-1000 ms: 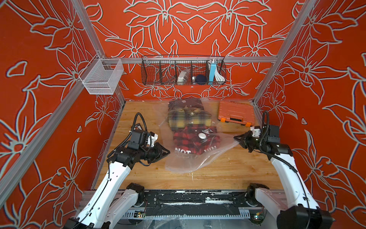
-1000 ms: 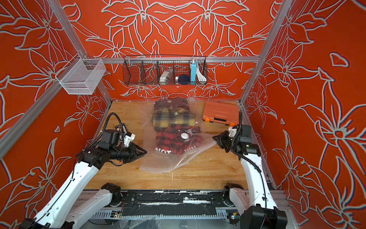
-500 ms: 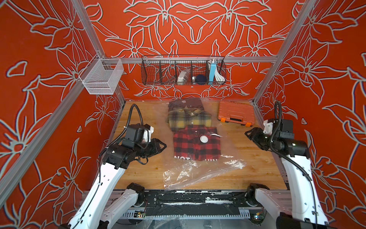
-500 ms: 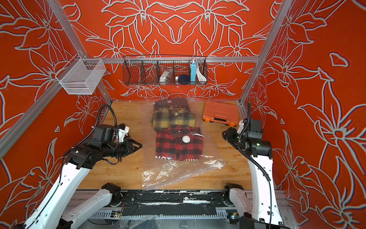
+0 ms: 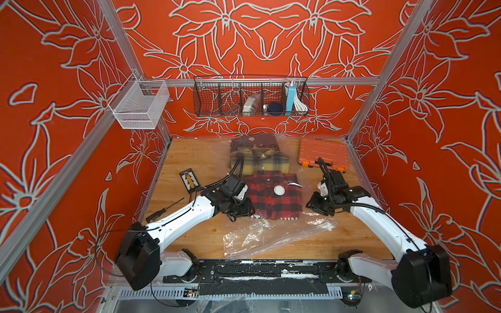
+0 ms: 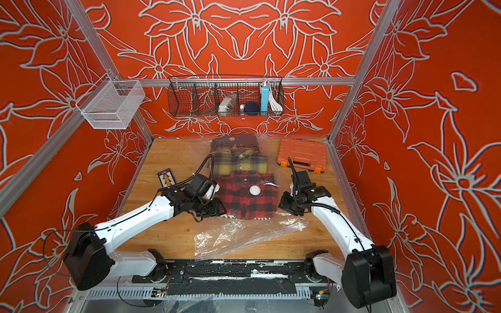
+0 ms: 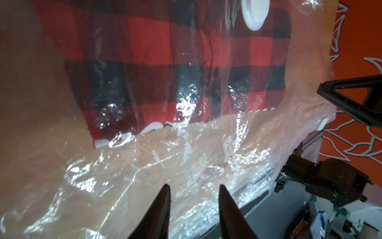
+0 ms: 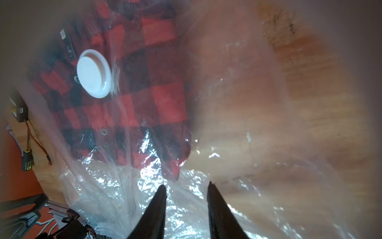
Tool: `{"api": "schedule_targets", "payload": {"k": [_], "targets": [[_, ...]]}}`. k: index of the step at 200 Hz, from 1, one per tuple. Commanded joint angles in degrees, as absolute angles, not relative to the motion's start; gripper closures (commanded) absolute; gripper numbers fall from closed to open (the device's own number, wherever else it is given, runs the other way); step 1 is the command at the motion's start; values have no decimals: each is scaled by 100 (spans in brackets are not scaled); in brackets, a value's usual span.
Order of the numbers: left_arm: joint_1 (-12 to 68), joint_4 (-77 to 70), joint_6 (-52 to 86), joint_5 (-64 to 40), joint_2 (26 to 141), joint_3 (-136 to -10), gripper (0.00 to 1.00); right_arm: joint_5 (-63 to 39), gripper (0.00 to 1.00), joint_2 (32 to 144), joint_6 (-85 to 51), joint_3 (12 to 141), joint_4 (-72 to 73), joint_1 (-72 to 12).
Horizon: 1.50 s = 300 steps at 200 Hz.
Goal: Place the folded shirt into the vacuum bag
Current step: Adjust the vacuum bag at the center of the board.
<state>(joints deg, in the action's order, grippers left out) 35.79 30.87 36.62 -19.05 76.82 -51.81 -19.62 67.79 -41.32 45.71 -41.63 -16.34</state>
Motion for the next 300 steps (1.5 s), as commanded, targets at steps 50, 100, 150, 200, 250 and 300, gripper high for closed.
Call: {"api": "schedule_targets", "payload": {"k": [50,100,150,200,250,300], "targets": [[3604,2475,3350,-1514,8172,-5071,62,-1830,70,8407,-4547,4537,-2529,-1828],[3590,2488,3216,-1447,8221,-5026,62,-1901,75,9473,-5089,5161,-1947,-2499],[3086,2661,2886,-1177,8281,-5165,61,-2194,76,10073,-5560,5825,-1651,-3028],[3428,2668,2318,-1339,7394,-5061,52,-2188,64,8617,-4407,5797,-3181,-2743],[4336,2640,1727,-586,6750,-5062,39,-1459,27,6302,-4427,4509,-4790,-1907],[5265,2267,1283,233,7130,-5273,34,-1796,9,5108,-5276,3220,-4593,-1397]]}}
